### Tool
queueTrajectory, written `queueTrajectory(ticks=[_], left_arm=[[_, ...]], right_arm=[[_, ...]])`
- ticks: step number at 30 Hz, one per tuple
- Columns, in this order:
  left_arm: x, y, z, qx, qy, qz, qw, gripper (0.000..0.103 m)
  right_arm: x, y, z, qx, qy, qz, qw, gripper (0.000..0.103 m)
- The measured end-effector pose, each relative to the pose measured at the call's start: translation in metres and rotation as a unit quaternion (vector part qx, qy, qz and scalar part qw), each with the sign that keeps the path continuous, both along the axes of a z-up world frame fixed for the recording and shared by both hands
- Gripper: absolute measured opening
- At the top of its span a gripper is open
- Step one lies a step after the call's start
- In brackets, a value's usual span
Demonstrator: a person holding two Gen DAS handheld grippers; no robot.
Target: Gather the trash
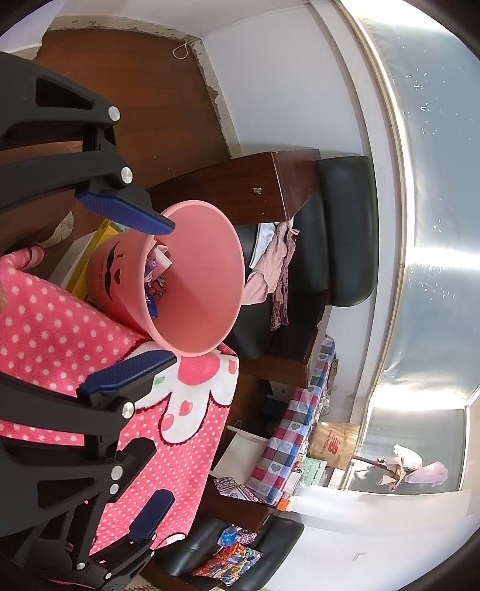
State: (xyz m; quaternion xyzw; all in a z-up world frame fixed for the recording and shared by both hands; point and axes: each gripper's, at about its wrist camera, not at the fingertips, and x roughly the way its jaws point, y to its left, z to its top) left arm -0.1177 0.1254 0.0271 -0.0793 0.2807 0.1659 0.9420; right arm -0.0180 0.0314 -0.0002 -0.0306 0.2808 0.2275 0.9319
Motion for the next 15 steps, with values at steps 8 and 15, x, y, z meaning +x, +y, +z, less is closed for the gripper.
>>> queueTrajectory(ticks=[8, 15], left_arm=[[0.0021, 0.0005, -0.0003, 0.0, 0.001, 0.0, 1.0, 0.064], [0.0026, 0.0011, 0.0001, -0.001, 0.001, 0.0, 1.0, 0.063]], right_arm=[[0.0003, -0.0005, -0.0028, 0.001, 0.004, -0.002, 1.0, 0.07], [0.0005, -0.0004, -0.0042, 0.001, 0.005, -0.002, 1.0, 0.07]])
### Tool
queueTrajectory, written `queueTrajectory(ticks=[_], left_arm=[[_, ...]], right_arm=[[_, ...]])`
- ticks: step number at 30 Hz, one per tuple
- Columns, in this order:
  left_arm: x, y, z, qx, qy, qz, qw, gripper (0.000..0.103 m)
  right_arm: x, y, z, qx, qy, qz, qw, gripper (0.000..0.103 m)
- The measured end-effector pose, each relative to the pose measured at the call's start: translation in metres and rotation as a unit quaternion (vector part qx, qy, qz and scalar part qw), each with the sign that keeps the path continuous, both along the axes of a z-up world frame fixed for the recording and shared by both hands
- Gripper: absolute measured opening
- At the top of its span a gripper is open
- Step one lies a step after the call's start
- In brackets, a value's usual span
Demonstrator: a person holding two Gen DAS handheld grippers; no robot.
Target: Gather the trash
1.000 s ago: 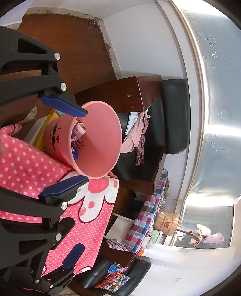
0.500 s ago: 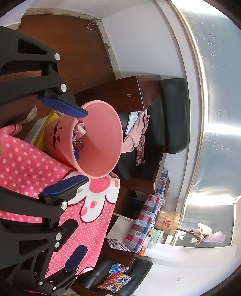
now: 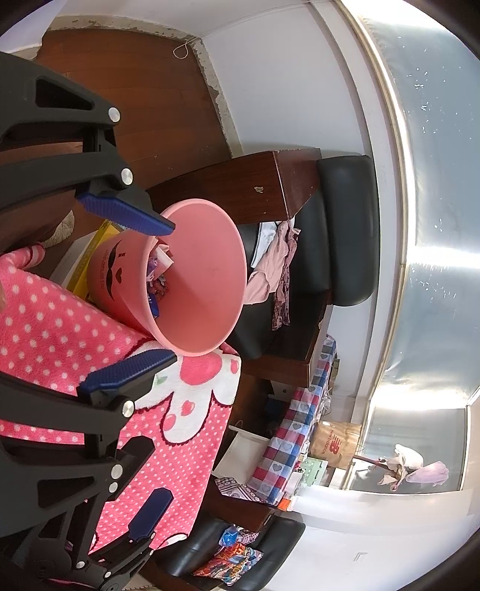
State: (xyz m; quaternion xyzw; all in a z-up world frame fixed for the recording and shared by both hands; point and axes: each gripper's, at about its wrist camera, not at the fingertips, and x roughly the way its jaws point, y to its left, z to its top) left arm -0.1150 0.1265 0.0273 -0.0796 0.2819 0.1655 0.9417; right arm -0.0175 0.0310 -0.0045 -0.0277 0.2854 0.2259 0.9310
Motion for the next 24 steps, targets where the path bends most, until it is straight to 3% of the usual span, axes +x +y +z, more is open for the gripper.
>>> queueTrajectory(ticks=[24], left_arm=[[0.0022, -0.0014, -0.0048, 0.001, 0.003, -0.002, 1.0, 0.062]], right_arm=[[0.0006, 0.0003, -0.0082, 0.002, 0.006, -0.003, 1.0, 0.07]])
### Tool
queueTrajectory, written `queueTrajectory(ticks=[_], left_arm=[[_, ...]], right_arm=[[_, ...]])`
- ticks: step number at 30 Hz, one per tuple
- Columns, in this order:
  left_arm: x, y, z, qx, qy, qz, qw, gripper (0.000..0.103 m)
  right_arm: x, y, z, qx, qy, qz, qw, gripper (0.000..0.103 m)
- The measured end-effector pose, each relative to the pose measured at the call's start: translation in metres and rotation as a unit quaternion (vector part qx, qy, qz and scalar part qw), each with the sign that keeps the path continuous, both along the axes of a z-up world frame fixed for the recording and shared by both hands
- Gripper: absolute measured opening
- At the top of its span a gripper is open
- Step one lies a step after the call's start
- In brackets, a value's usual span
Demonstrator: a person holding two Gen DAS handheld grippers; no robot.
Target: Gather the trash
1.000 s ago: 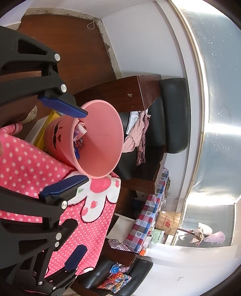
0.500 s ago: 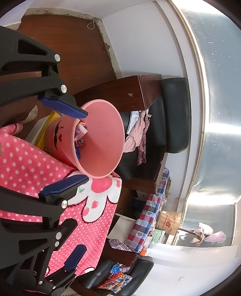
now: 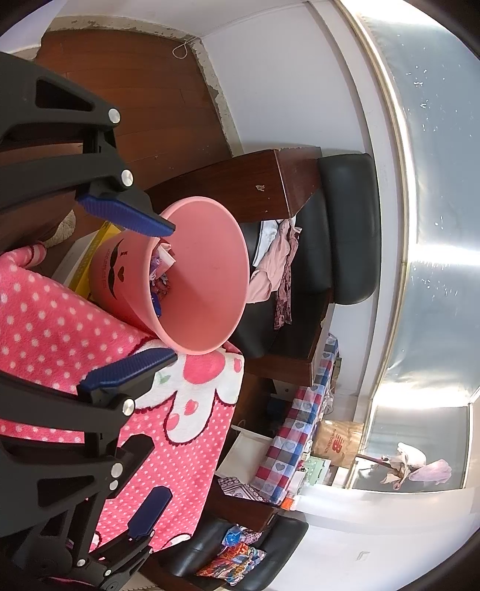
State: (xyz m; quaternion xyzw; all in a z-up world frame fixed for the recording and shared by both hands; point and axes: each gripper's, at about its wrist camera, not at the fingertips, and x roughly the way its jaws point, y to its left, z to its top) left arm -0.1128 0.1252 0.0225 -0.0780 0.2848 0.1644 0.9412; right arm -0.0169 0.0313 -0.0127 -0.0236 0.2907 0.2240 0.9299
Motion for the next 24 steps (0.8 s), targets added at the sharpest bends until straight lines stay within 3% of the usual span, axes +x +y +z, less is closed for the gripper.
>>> queueTrajectory(ticks=[24], left_arm=[[0.007, -0.005, -0.015, 0.001, 0.008, -0.002, 1.0, 0.062]], right_arm=[[0.005, -0.005, -0.008, 0.004, 0.012, -0.005, 1.0, 0.07]])
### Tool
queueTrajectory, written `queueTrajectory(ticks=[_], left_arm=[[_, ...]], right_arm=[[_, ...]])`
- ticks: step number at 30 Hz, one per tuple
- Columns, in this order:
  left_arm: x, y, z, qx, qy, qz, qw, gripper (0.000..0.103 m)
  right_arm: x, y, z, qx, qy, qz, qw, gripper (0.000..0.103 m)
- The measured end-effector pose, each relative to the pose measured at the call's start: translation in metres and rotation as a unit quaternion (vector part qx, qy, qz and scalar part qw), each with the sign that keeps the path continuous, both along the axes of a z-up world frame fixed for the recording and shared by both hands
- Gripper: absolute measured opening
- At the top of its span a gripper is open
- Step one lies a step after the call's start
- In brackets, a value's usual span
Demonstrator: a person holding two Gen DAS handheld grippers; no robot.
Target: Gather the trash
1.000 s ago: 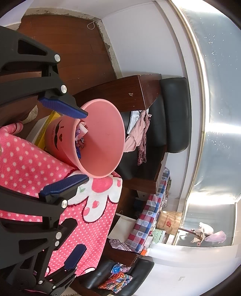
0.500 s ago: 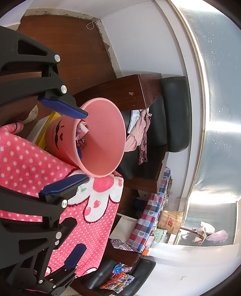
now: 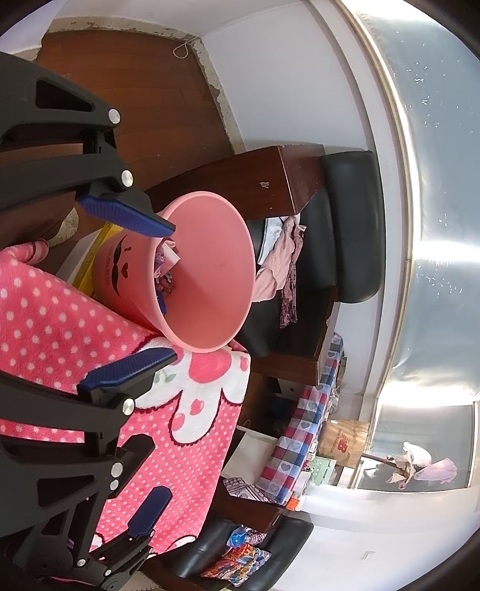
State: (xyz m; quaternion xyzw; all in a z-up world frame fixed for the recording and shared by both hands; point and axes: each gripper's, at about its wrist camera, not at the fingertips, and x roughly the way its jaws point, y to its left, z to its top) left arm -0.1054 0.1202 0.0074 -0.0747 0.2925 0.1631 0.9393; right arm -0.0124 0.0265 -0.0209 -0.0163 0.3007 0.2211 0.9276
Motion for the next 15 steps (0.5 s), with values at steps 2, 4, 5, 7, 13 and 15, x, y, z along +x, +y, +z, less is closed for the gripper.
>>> queueTrajectory(ticks=[2, 4, 5, 7, 13, 15], left_arm=[[0.001, 0.0, 0.0, 0.001, 0.0, 0.0, 1.0, 0.062], [0.001, 0.0, 0.0, 0.0, 0.001, -0.001, 1.0, 0.062], [0.001, 0.0, -0.001, 0.0, 0.002, -0.002, 1.0, 0.062], [0.003, 0.001, -0.004, -0.001, 0.005, 0.0, 1.0, 0.062], [0.008, 0.003, -0.008, -0.003, 0.012, -0.006, 0.9999, 0.062], [0.011, 0.003, -0.007, -0.003, 0.014, -0.008, 0.9999, 0.062]], right_arm=[[0.001, 0.0, 0.0, 0.0, 0.0, 0.0, 1.0, 0.07], [0.002, -0.001, -0.002, 0.0, 0.002, -0.001, 1.0, 0.07], [0.002, -0.002, -0.002, 0.001, 0.003, -0.002, 1.0, 0.07], [0.002, -0.002, -0.002, 0.001, 0.003, -0.003, 1.0, 0.07], [0.005, -0.006, -0.003, 0.002, 0.006, -0.007, 1.0, 0.07], [0.006, -0.007, -0.004, 0.002, 0.008, -0.009, 1.0, 0.07]])
